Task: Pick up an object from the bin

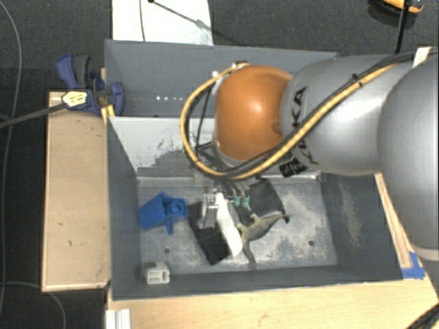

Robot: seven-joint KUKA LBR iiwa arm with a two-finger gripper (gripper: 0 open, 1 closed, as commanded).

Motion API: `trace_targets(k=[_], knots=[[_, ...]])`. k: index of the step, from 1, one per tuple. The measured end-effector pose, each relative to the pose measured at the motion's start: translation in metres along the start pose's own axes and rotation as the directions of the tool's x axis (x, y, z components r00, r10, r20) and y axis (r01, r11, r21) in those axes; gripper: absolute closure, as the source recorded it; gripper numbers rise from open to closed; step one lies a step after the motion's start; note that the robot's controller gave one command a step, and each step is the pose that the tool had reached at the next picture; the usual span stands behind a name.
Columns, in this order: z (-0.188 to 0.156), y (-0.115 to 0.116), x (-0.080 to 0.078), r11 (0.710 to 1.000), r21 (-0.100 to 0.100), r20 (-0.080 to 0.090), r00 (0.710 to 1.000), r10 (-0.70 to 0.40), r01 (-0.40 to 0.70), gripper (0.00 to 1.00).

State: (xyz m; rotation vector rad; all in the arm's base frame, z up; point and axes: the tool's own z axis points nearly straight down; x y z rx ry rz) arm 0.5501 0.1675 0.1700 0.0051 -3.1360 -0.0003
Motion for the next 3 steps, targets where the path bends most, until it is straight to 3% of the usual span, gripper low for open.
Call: trace_targets(k=[1,2,3], knots=[[-0.005,-0.001,-0.002,1.000,-0.002,0.008,1.000,0.004,-0.004,0.00],[0.008,0.012,-0.013,0.998,0.000,0.013,0.998,-0.069,0.069,0.00],[0.049,0.047,-0.024,0.977,0.000,0.006,0.977,-0.213,0.213,0.00]])
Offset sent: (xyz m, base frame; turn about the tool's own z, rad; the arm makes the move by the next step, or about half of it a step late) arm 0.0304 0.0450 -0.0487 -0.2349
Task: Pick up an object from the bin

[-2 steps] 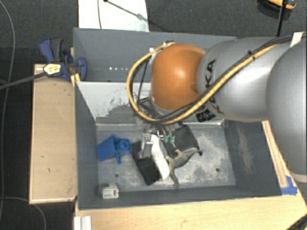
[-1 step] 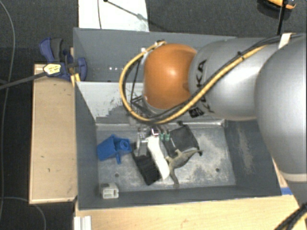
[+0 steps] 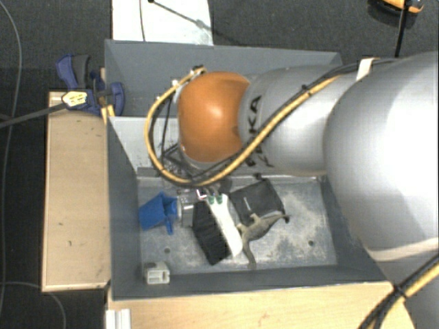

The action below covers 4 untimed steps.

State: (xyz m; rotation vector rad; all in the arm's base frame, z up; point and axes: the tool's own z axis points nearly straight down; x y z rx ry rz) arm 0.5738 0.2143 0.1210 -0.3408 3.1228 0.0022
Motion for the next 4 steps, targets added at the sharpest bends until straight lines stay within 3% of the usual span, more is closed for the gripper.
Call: trace_targets(k=[1,2,3,4], knots=[[0.017,0.016,0.010,0.997,-0.001,0.005,0.997,0.072,-0.072,0.00],[0.037,0.021,0.007,0.985,0.000,0.004,0.985,-0.173,0.173,0.00],[0.047,0.021,0.022,0.999,-0.003,0.010,0.999,0.039,-0.039,1.00],[0.047,0.021,0.022,0.999,-0.003,0.010,0.999,0.043,-0.043,1.00]])
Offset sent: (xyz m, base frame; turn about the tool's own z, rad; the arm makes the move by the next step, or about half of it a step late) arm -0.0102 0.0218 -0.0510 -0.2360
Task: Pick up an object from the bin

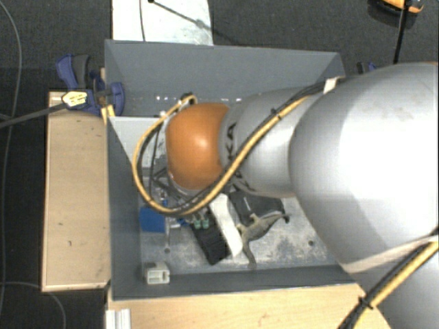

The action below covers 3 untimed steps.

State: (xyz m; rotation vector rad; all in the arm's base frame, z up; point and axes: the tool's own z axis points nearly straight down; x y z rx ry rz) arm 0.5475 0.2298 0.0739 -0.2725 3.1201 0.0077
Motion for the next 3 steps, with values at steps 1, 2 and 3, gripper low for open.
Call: trace_targets(k=[1,2,3], knots=[[0.0000,-0.0001,0.0000,1.000,0.000,0.000,1.000,0.004,-0.004,1.00],[0.0001,-0.0002,0.0000,1.000,0.000,0.000,1.000,0.008,-0.008,1.00],[0.0001,-0.0002,0.0000,1.000,0.000,0.000,1.000,0.009,-0.009,1.00]])
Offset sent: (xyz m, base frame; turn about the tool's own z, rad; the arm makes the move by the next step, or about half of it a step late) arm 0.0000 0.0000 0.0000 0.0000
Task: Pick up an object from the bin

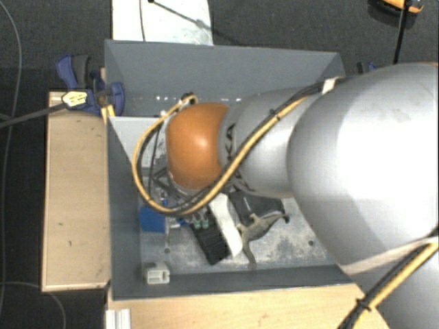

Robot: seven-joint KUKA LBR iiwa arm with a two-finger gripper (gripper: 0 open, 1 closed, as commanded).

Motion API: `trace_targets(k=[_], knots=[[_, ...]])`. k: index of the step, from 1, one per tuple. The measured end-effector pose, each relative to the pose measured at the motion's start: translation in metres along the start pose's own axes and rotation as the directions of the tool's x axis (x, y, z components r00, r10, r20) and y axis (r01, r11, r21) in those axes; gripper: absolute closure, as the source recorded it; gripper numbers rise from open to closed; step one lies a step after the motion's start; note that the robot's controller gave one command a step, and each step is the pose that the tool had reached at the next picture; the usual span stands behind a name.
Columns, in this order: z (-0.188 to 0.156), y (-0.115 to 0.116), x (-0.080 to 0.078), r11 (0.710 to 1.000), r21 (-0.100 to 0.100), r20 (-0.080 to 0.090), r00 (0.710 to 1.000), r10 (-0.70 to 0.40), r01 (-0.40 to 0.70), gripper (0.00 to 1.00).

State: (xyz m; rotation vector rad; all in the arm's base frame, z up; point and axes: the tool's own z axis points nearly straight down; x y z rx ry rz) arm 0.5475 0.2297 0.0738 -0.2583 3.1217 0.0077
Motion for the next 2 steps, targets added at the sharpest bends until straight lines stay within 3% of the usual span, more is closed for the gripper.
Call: trace_targets(k=[2], knots=[[-0.0036,0.0065,0.0065,1.000,0.003,0.000,1.000,-0.027,0.027,1.00]])
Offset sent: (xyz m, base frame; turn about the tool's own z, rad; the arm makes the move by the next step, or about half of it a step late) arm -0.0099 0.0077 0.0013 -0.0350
